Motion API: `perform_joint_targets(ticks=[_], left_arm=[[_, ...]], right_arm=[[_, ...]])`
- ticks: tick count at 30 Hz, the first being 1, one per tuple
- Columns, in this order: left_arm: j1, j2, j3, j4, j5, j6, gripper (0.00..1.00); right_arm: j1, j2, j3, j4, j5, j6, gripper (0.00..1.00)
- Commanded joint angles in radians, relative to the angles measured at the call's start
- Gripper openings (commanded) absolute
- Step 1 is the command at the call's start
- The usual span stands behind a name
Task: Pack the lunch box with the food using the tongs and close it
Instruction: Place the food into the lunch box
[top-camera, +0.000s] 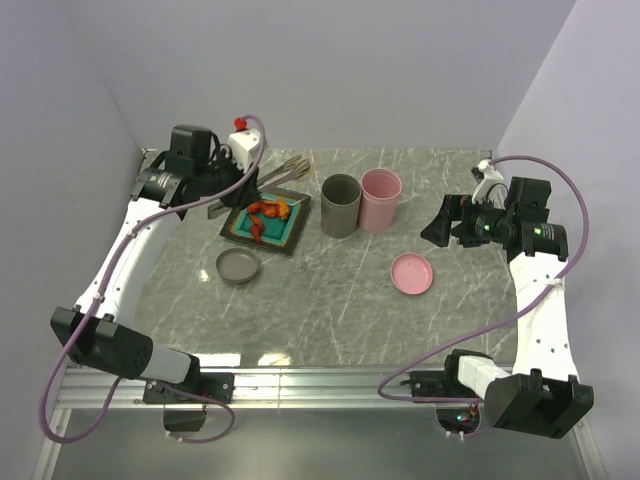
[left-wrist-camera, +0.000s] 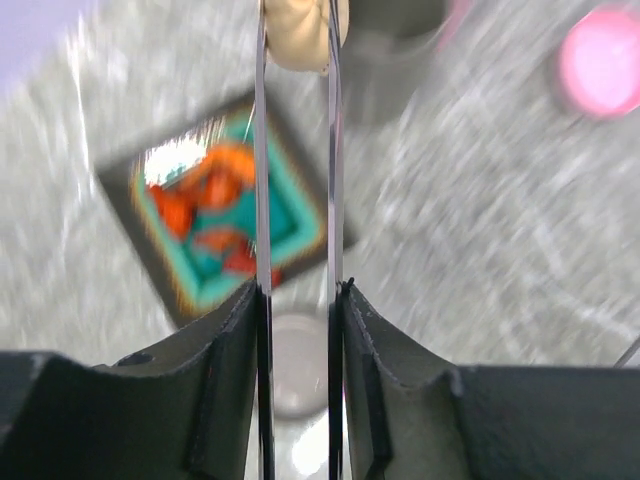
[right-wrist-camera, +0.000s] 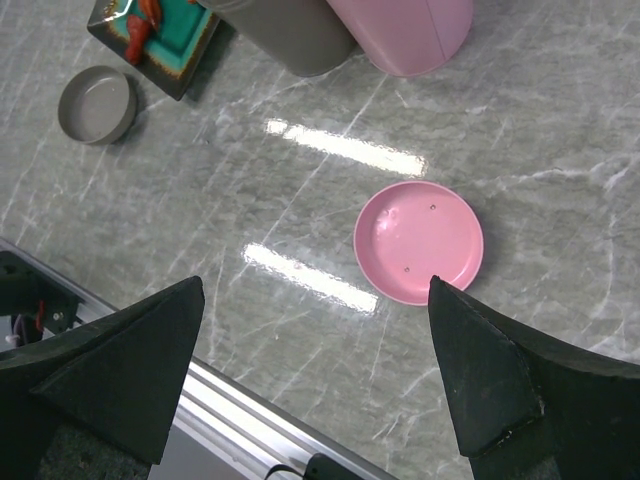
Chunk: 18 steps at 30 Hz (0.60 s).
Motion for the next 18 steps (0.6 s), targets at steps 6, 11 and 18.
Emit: perform_joint_targets(ticks=[6, 11, 18], left_arm=[[-0.213, 0.104, 0.198, 0.12, 0.023, -0.121, 0.36], [-0.296, 0.198, 0.239, 0.232, 0.006, -0.169, 0.37], [-0.344, 0.345, 0.302, 0.326, -0.005, -0.232, 0.37]], right_arm=[[-0.007, -0.013, 0.055, 0.01, 0.004, 0.026, 1.0], [-0.01, -0.012, 0.121, -0.022, 0.075, 0.011, 1.0], [-0.063, -0.035, 0.109, -0.017, 0.024, 0.012, 1.0]])
